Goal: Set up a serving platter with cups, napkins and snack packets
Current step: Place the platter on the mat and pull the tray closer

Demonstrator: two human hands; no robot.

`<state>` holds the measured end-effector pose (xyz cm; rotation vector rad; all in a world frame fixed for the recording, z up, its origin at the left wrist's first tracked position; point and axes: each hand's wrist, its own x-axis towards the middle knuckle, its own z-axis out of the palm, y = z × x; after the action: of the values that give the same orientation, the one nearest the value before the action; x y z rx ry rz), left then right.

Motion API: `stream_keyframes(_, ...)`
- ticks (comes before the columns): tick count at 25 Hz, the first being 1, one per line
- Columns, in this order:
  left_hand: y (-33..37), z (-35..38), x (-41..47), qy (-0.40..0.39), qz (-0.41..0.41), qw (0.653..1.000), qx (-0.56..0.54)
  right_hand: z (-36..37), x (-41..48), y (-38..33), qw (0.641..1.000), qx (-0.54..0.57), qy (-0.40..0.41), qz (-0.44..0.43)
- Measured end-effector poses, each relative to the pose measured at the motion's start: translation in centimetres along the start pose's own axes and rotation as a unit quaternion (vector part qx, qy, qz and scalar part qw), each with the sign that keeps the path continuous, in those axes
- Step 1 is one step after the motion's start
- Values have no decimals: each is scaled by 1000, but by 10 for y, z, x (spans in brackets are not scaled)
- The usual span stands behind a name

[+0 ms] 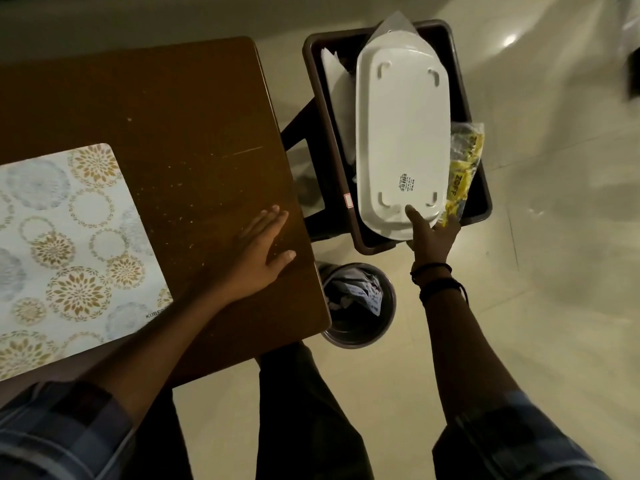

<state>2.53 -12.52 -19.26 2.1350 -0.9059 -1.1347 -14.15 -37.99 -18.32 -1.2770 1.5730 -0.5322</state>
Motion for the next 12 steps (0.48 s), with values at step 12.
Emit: stream_keyframes(12, -11, -30, -43, 3, -37, 997, -64, -21, -61, -14, 924, 324, -145, 142)
